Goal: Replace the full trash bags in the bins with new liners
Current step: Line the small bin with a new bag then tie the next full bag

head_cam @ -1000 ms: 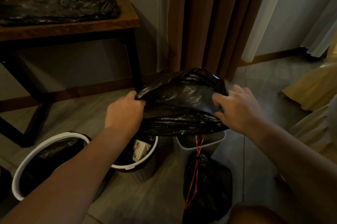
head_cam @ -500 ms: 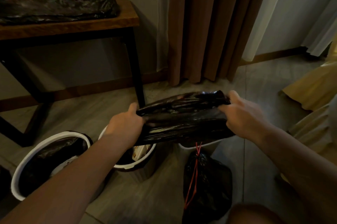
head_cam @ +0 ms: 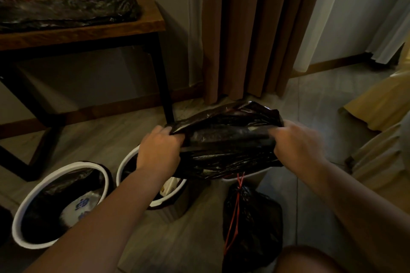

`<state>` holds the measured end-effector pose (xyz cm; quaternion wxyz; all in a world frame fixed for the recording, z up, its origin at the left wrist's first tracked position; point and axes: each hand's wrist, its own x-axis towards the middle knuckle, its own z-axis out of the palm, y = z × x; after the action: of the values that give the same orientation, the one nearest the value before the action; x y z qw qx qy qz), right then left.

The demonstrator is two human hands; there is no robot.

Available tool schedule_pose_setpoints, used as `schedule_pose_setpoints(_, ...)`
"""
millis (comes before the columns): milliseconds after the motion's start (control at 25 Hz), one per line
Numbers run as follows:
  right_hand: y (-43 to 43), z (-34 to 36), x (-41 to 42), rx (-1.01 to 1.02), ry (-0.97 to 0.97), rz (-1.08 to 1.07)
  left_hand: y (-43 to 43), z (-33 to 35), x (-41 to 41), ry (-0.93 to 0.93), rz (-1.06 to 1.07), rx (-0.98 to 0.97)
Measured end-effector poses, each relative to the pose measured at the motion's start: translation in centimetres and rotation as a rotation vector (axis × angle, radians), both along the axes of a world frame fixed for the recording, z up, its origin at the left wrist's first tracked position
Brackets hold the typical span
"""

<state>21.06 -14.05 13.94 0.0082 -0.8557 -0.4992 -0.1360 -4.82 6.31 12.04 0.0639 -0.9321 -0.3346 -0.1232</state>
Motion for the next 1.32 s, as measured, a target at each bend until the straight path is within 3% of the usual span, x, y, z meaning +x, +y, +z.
schedule_pose_setpoints(160, -0.6, -1.0, 1.4, -0.136, 0.011, 0.075, 0.5, -0.6, 0.2, 0.131, 0.063, -0.096)
schedule_pose_setpoints(400, -0.8, -0.8, 1.9, -0.095, 0.123, -0.022, 0.9, -0.5, 1.1, 0.192, 0.133, -0.335)
schedule_pose_setpoints(640, -0.3, -0.9, 2.7, -0.164, 0.235, -0.047, 2.0, -0.8, 1.6, 0.254, 0.009, -0.327)
schedule_pose_setpoints(800, 2.1, -1.3, 5.4, -0.087, 0.636, -0.109, 3.4, -0.6, 4.4, 0.162, -0.015, -0.284)
schedule_pose_setpoints(920, 4.9, -2.3, 8.7, 0.005, 0.973, -0.202, 5.2, -1.1, 8.1, 0.170, -0.046, -0.370)
schedule_pose_setpoints(1040, 7.0, -5.3, 10.9, 0.204, 1.425, -0.343, 6.5, -3.3, 12.3, 0.115, -0.099, -0.653)
schedule_pose_setpoints(1120, 8.4, -8.7, 11.9, 0.317, 1.621, -0.408, 6.7, -5.7, 15.2, -0.011, -0.052, -0.892)
schedule_pose_setpoints(1200, 9.7, -12.5, 12.6, 0.374, 1.746, -0.450, 6.8, -9.1, 18.1, -0.159, 0.048, -1.106)
schedule_pose_setpoints(1320, 11.8, -17.6, 13.4, 0.374, 1.800, -0.507, 7.2, -13.9, 21.4, -0.178, 0.146, -1.195)
